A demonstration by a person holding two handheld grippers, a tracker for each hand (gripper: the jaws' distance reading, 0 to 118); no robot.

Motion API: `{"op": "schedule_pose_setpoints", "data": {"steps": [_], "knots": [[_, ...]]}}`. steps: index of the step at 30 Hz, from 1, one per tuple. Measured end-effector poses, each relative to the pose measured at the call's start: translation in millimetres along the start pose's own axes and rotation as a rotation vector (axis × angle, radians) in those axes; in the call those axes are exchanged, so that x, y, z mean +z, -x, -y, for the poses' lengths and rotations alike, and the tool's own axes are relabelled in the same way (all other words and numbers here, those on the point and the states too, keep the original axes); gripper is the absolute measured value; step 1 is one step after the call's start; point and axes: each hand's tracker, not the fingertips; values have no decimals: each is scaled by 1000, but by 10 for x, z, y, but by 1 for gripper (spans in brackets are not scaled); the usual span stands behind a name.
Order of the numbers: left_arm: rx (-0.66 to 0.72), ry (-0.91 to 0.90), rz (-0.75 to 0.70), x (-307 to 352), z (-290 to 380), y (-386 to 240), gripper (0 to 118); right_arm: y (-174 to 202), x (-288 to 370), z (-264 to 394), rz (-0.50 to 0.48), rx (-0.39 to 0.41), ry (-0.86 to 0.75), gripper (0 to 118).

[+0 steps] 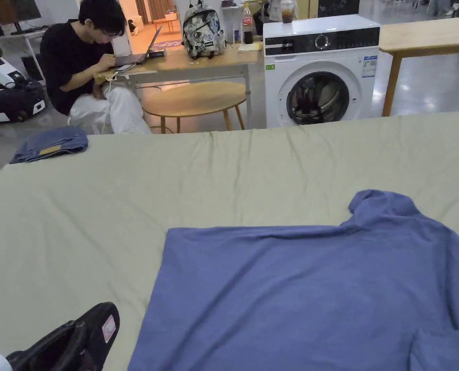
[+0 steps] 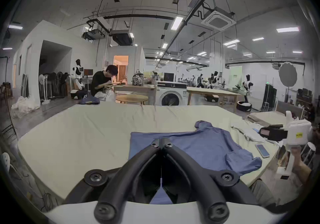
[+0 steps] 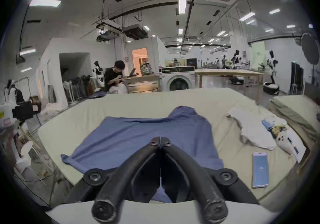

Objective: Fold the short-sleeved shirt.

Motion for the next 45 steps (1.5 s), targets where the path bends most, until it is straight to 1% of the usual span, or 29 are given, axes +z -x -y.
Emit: {"op": "schedule_pose_setpoints", "data": {"steps": [4,5,7,8,9,10,12,15,17,18,20,22,23,24,25,27,28,30,31,32,33,34,39,40,41,42,43,44,45], "knots": [[2,62,-28,-40,37,125,0,21,1,52,26,44,4,0],[9,138,-67,-57,122,176,0,0,8,66,29,46,6,0],[-39,89,-133,-78,298,289,0,-43,35,100,29,44,10,0],[-19,153,-113,-145,398,407,7,-76,47,128,29,39,16,0],[34,244,-62,-235,534,514,32,-107,53,154,36,31,25,0],[67,316,-28,-298,680,616,65,-143,57,183,40,22,37,0],[101,366,-47,-462,1011,720,67,-200,67,238,48,3,65,0],[177,483,-56,-697,1400,864,66,-284,80,298,75,-18,106,0],[218,500,-80,-814,1568,924,65,-339,120,337,94,-26,116,0],[252,549,-115,-867,1633,951,59,-373,143,352,104,-28,123,0],[262,577,-154,-925,1729,971,40,-400,204,351,132,-25,132,0],[241,551,-149,-930,1707,897,36,-458,243,382,157,-27,144,0],[200,565,-149,-954,1683,849,26,-453,267,367,168,-30,152,0],[189,582,-110,-971,1682,780,8,-471,287,379,179,-35,153,0],[203,600,-80,-1003,1718,730,4,-498,300,392,188,-41,156,0],[110,609,-145,-1040,1755,632,3,-555,330,397,217,-71,162,0],[85,616,-142,-1031,1734,658,3,-581,350,407,238,-84,162,0],[118,624,-140,-1042,1706,657,4,-656,373,475,291,-115,186,6],[123,629,-141,-1051,1703,661,4,-698,362,516,299,-129,208,6],[125,632,-140,-1038,1664,646,4,-754,333,594,294,-149,239,41],[111,635,-146,-1035,1658,649,4,-815,301,689,280,-170,248,68],[113,636,-145,-1034,1659,645,3,-863,271,776,281,-184,252,81],[134,636,-148,-1034,1657,643,3,-1131,-116,1281,281,-282,392,77],[140,636,-147,-1024,1644,627,3,-1166,-175,1351,287,-288,421,68],[149,634,-148,-1020,1640,624,3,-1185,-208,1432,287,-290,412,44],[154,633,-149,-1018,1639,618,3,-1163,-171,1454,320,-272,392,35],[157,632,-150,-1017,1641,605,4,-1139,-128,1427,291,-283,360,34],[152,630,-153,-1010,1632,589,3,-1124,-89,1379,292,-297,348,22],[146,628,-154,-1004,1629,575,4,-1135,-95,1360,271,-318,345,4]]}}
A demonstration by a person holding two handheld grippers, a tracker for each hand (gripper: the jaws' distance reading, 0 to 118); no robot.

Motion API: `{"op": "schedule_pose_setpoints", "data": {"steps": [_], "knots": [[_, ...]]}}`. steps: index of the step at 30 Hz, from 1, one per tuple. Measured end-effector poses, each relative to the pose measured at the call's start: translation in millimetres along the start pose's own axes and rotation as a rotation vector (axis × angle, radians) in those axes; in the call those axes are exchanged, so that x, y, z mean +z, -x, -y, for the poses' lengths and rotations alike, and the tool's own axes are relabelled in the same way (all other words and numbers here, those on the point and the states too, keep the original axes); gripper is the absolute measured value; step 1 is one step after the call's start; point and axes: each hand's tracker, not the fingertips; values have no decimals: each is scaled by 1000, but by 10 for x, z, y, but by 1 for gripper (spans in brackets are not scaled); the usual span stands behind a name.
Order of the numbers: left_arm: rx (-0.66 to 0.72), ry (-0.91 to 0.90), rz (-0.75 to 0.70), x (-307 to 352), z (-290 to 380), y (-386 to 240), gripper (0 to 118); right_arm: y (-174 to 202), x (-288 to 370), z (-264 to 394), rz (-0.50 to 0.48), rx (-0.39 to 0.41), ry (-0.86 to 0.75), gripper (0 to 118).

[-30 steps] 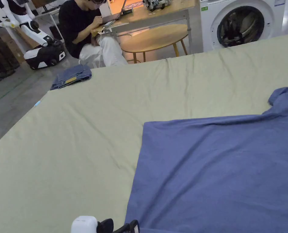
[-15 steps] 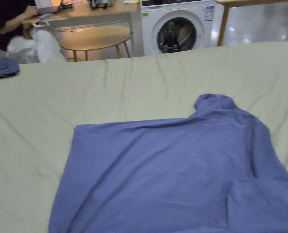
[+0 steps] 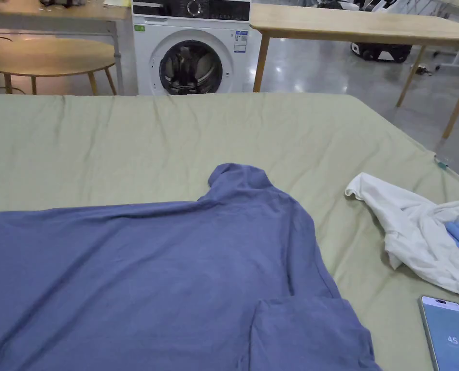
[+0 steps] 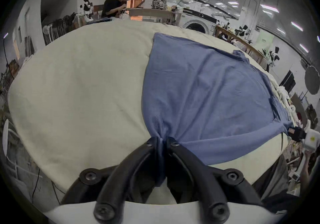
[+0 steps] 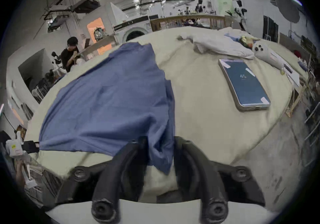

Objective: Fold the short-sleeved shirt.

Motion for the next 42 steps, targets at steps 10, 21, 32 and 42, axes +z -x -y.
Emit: {"op": "schedule_pose_setpoints", "data": {"steps": [10,21,32,42], "knots": [[5,-157,94,233,-715,38,4,456,-142,-933,-42,113,-109,4],[29,-137,169,-946,-1895,79,3,824,-1467,-1998,-29,144,-81,4],[-149,-249,137,-707,-1927,65,47,585,-1489,-1899,51,223,-128,66],[-242,-461,160,630,-1060,-421,34,971,-68,-1065,-118,331,-261,11]]}}
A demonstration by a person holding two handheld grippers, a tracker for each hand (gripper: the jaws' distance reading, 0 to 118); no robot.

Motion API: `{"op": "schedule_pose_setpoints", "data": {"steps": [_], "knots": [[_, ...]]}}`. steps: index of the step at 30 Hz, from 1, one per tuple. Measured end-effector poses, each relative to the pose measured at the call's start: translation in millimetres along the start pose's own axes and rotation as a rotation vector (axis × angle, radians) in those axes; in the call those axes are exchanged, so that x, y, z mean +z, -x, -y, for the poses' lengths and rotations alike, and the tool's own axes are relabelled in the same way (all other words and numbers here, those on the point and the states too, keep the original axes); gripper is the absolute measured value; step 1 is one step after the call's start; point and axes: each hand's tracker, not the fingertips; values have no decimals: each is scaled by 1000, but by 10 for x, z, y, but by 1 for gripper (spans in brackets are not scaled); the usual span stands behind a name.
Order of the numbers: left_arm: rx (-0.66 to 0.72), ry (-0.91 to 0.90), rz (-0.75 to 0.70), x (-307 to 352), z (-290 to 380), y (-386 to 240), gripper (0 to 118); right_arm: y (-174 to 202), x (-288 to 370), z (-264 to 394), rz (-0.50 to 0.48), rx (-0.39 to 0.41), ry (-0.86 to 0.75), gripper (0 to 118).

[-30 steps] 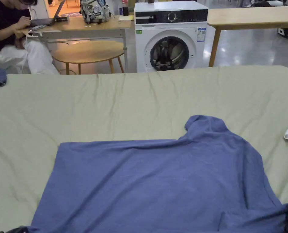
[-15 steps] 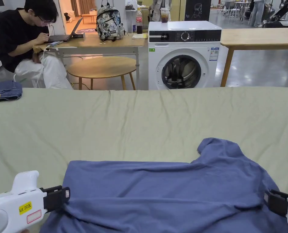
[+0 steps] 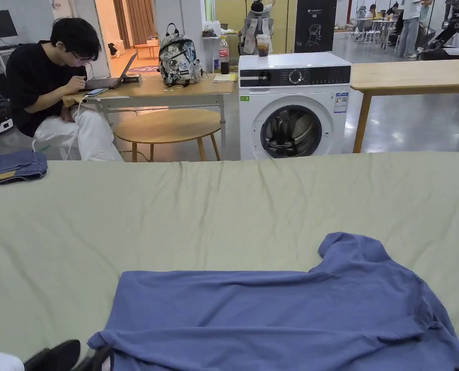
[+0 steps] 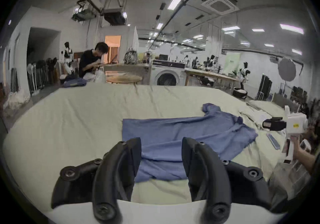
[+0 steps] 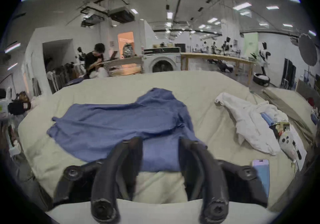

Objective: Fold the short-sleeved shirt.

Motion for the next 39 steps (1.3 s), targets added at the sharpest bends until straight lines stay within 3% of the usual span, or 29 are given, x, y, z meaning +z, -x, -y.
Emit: {"op": "schedule_pose_setpoints", "data": {"steps": [2,4,5,8,12,15,16,17,18,23,27,29,31,34,36,37,39], "knots": [[43,39,9,143,33,-129,16,105,158,64,-64,1,21,3],[103,38,33,305,139,-183,13,186,240,126,-94,-31,45,1],[108,26,48,350,171,-216,0,220,286,159,-125,-35,58,0],[135,125,0,365,265,-210,0,291,347,224,-129,-42,83,0],[170,116,-5,254,271,-41,0,286,377,263,-141,-58,88,0],[133,197,-112,-45,203,145,0,246,373,277,-139,-70,88,0],[144,217,-96,-179,209,244,7,202,347,296,-146,-81,90,0],[170,237,-44,-331,208,313,40,179,339,303,-148,-93,94,0],[213,267,6,-492,242,403,60,153,336,317,-145,-109,96,0],[216,377,-110,-1288,457,693,62,-20,339,395,-116,-136,122,0],[262,512,-95,-1740,694,772,61,-184,355,447,-73,-150,152,0],[174,507,-149,-1708,673,625,53,-238,359,462,-46,-157,163,0],[81,506,-164,-1696,621,513,21,-304,335,463,-22,-158,170,0],[108,536,-138,-1787,640,625,16,-411,150,361,-7,-152,175,0],[95,557,-146,-1842,651,579,5,-482,-59,235,34,-140,187,0],[91,571,-153,-1852,652,543,4,-536,-201,176,46,-134,190,4],[95,578,-158,-1901,682,580,4,-667,-538,79,58,-145,193,60]]}}
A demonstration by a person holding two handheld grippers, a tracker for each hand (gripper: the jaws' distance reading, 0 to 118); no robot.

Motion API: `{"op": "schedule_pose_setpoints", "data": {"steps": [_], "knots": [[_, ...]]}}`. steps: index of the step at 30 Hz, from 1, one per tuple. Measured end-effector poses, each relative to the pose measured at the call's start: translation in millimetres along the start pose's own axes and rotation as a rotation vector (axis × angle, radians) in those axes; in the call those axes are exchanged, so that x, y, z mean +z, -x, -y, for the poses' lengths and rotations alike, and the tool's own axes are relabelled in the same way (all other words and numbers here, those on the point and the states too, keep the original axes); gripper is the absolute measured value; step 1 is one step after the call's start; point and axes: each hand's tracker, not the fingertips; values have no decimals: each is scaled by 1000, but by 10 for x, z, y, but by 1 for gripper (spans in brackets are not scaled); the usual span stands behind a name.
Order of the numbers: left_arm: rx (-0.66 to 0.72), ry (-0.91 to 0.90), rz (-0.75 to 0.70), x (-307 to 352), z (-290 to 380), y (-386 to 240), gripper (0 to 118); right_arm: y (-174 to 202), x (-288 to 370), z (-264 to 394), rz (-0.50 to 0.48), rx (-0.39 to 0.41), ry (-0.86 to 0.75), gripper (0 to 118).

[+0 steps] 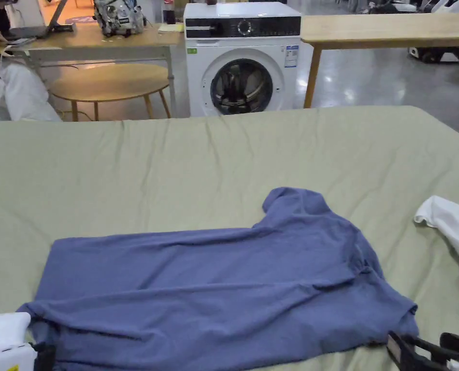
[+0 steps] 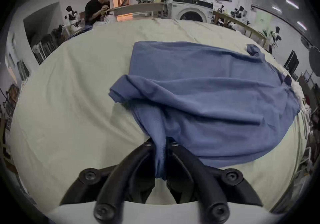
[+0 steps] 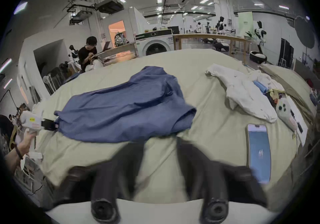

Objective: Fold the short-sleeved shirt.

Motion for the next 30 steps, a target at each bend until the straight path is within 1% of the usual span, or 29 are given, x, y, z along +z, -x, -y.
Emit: {"op": "schedule_pose_setpoints", "data": {"steps": [1,2,4,5,6,7,8,9,10,11,12,13,14,15,16,18,19,20,21,24,26,27,30], "knots": [[6,3,4,1,-5,22,4,-13,-115,-93,13,-15,-6,76],[33,0,16,96,-9,-43,4,-56,-301,-188,45,-53,-4,76],[46,-1,21,111,1,-50,4,-165,-724,-299,99,-110,61,76],[53,-3,24,109,5,-50,4,-226,-928,-319,132,-139,127,76],[58,-4,25,180,12,-107,4,-295,-1137,-271,117,-165,212,75],[60,-4,27,186,22,-119,4,-338,-1269,-200,78,-205,285,64],[57,-8,28,197,36,-131,4,-268,-1212,-120,172,-141,237,56],[56,-8,29,195,41,-135,4,-197,-1043,-117,133,-103,138,51],[54,-11,32,180,21,-106,4,-135,-982,-137,165,-84,143,33],[52,-24,50,201,23,-87,4,-112,-974,-152,148,-61,157,12],[36,-112,94,256,81,-48,3,-115,-987,-184,147,-44,181,10],[22,-171,128,318,136,-17,3,-121,-881,-214,143,-60,185,7],[40,-136,110,349,128,76,3,-136,-806,-256,132,-72,183,7],[65,-160,115,475,128,114,3,-137,-708,-303,124,-103,159,7],[78,-233,134,625,148,135,3,-130,-625,-341,121,-124,139,7],[105,-279,191,898,105,239,3,-91,-438,-385,118,-119,102,6],[108,-293,211,1008,110,263,3,-58,-352,-393,110,-104,88,6],[105,-302,218,1131,134,280,3,-15,-238,-396,104,-69,72,6],[93,-280,232,1227,155,300,3,61,-76,-376,133,-50,55,6],[109,-274,223,1555,378,356,3,43,219,-191,111,-46,56,6],[131,-254,232,1695,647,393,3,-5,391,-6,70,-37,91,6],[138,-225,231,1741,786,426,3,-19,487,111,80,-37,90,6],[195,-149,211,1822,1161,537,3,-101,717,460,78,-78,127,6]]}}
